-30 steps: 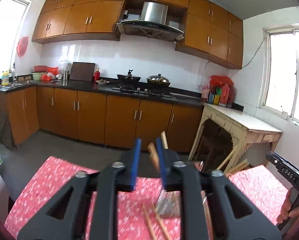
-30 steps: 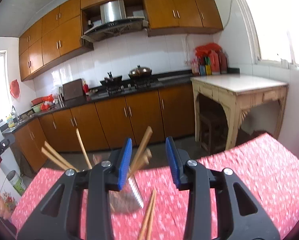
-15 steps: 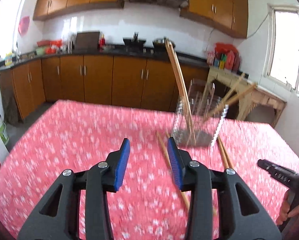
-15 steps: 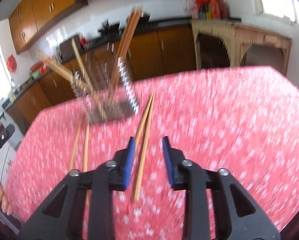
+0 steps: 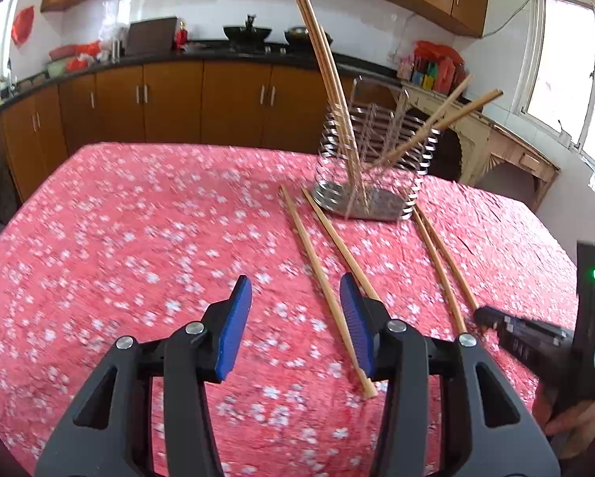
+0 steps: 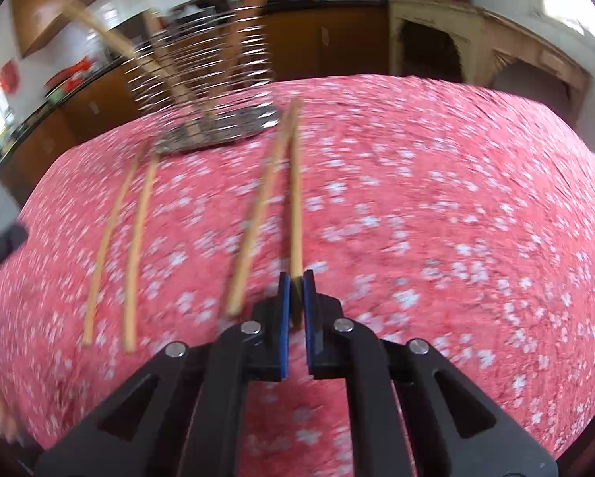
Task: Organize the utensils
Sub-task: 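Return to the table and close the right tool on another chopstick, then close the left tool on a loose wooden chopstick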
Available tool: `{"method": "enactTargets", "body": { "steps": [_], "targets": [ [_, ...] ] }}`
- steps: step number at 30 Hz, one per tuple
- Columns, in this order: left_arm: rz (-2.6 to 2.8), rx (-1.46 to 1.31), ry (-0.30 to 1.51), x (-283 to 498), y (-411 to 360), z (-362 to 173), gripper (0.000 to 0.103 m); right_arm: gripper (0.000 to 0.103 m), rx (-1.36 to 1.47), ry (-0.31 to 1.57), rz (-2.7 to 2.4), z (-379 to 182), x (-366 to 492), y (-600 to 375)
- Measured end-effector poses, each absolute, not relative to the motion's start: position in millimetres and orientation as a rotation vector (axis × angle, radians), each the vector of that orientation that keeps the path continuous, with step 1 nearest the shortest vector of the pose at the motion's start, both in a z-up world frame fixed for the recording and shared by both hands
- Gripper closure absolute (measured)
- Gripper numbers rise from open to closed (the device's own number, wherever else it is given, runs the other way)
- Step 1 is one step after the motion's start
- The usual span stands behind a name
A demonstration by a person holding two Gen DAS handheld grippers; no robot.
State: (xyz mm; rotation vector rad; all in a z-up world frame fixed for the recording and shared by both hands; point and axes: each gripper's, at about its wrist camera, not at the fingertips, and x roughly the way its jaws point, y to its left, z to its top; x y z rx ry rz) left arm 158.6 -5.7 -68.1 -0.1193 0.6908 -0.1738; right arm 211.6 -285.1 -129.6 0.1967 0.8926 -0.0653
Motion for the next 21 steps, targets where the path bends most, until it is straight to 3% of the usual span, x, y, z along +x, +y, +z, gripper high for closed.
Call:
{"method": "enactTargets", "body": {
  "steps": [11,16,21],
  "targets": [
    [-0.179,-0.109,0.874,191.4,-41.5,-102.5,0.057,0.096,0.296,0.895,-0.174,-129.0,227.4,-324.9],
    [-0.132,-0.055,0.899,202.3,-46.4,-109.1,0.091,0.096,0.281,0.891,-0.167,-127.6,227.9,-324.9],
    [-0.1,-0.087,0.919,221.5,-18.0,-108.6,0.096,0.096,0.26,0.891,-0.182,-129.4,249.7,-333.2]
  ]
}}
